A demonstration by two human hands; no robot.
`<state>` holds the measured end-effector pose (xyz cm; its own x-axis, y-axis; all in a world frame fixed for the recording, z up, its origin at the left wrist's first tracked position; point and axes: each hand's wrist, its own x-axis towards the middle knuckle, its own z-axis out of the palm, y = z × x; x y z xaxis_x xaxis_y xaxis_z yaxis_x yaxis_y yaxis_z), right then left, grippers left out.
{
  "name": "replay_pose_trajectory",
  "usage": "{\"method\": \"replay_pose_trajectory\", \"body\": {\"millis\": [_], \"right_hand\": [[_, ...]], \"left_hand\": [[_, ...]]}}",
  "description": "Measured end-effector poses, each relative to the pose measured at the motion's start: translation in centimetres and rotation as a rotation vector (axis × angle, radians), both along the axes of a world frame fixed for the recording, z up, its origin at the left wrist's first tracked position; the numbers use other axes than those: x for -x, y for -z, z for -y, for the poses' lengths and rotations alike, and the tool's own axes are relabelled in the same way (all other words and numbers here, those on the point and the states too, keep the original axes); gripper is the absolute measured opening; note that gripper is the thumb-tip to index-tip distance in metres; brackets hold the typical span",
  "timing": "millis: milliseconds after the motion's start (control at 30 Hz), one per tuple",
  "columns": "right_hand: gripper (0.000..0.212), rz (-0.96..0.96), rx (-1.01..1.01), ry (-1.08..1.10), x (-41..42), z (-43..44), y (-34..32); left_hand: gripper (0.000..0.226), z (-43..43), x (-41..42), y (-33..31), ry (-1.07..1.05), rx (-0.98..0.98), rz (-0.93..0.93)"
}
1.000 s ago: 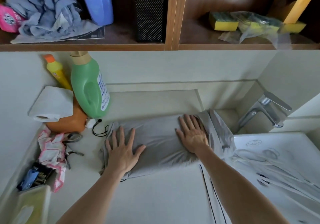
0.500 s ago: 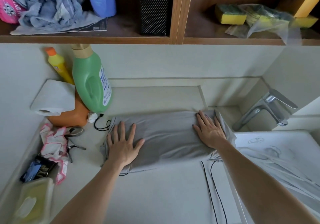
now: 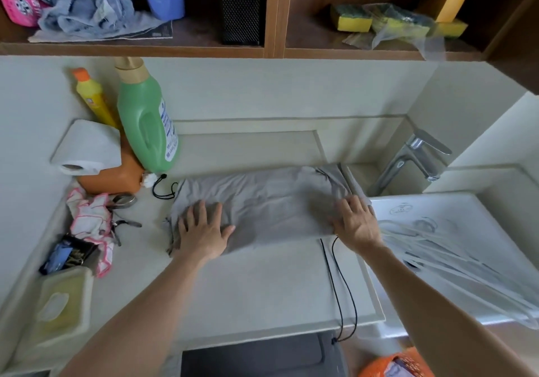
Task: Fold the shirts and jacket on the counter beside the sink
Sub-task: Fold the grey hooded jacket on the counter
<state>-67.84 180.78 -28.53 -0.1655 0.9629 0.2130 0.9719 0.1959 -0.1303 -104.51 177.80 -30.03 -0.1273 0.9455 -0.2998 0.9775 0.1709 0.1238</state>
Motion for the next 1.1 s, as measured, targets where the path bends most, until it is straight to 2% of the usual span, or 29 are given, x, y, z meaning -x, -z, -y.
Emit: {"method": "replay_pose_trajectory", "body": {"millis": [67, 167, 200, 267, 367, 400, 467, 500, 533, 600, 667, 733, 800, 833, 933, 1000, 1033, 1100], "right_hand": [[0.026, 0.016, 0.015, -0.020, -0.3, 2.4, -0.3], [0.049, 0.090, 0.422, 0.186, 0.6, 5.1, -0.6], [0.054, 0.098, 0.505, 0.234, 0.9, 5.7, -0.7], [0.055, 0.117, 0.576, 0.237, 1.9, 6.5, -0.9], [0.044, 0.072, 0.594, 0.257, 3.8, 7.8, -1.0], [0.048, 0.039, 0.608, 0.268, 4.4, 8.1, -1.1], [0.073, -0.050, 0.677, 0.279, 5.2, 8.5, -1.7], [0.075, -0.123, 0.719, 0.291, 5.4, 8.5, -2.3], [0.063, -0.237, 0.744, 0.309, 5.4, 8.5, -2.8], [0.031, -0.541, 0.801, 0.352, 4.8, 8.1, -3.3], [0.018, -0.756, 0.848, 0.413, 4.1, 7.9, -3.8], [0.009, -0.895, 0.801, 0.451, 3.4, 7.5, -3.6], [0.012, -0.919, 0.675, 0.482, 2.7, 6.7, -3.2], [0.015, -0.848, 0.600, 0.484, 2.4, 6.2, -3.1], [0.022, -0.421, 0.332, 0.490, 1.7, 5.7, -3.0], [0.021, -0.353, 0.177, 0.389, 2.7, 5.8, -4.1], [0.024, -0.386, 0.196, 0.324, 3.5, 6.0, -4.6], [0.026, -0.499, 0.407, 0.237, 5.4, 6.3, -5.3]], "left_hand": [[0.060, 0.7, -1.5, -0.8, 0.011, -0.155, 0.067], [0.027, 2.3, -4.8, -1.6, 0.125, -0.444, 0.338], [0.015, 2.7, -6.3, -1.8, 0.171, -0.462, 0.443], [0.007, 3.4, -9.1, -2.2, 0.229, -0.290, 0.593], [0.005, 4.5, -13.1, -1.8, 0.235, 0.077, 0.678], [0.005, 4.9, -14.2, -1.6, 0.210, 0.174, 0.700], [0.013, 5.6, -15.9, -1.2, 0.169, 0.271, 0.759], [0.019, 5.9, -16.4, -1.2, 0.135, 0.296, 0.822], [0.030, 6.2, -16.7, -1.4, 0.084, 0.325, 0.910], [0.069, 6.6, -16.5, -1.9, 0.003, 0.389, 1.076], [0.086, 6.8, -16.1, -2.3, -0.021, 0.407, 1.146], [0.081, 6.7, -15.5, -2.7, -0.048, 0.407, 1.150], [0.064, 6.1, -14.5, -3.0, -0.019, 0.325, 1.072], [0.054, 5.6, -13.7, -3.0, 0.012, 0.241, 1.022], [0.031, 3.4, -10.0, -3.3, 0.074, -0.089, 0.872], [0.030, 1.2, -7.2, -3.8, 0.037, -0.237, 0.743], [0.035, 0.1, -5.8, -4.1, 0.036, -0.258, 0.675], [0.056, -1.6, -3.7, -4.5, 0.143, -0.154, 0.458]]}}
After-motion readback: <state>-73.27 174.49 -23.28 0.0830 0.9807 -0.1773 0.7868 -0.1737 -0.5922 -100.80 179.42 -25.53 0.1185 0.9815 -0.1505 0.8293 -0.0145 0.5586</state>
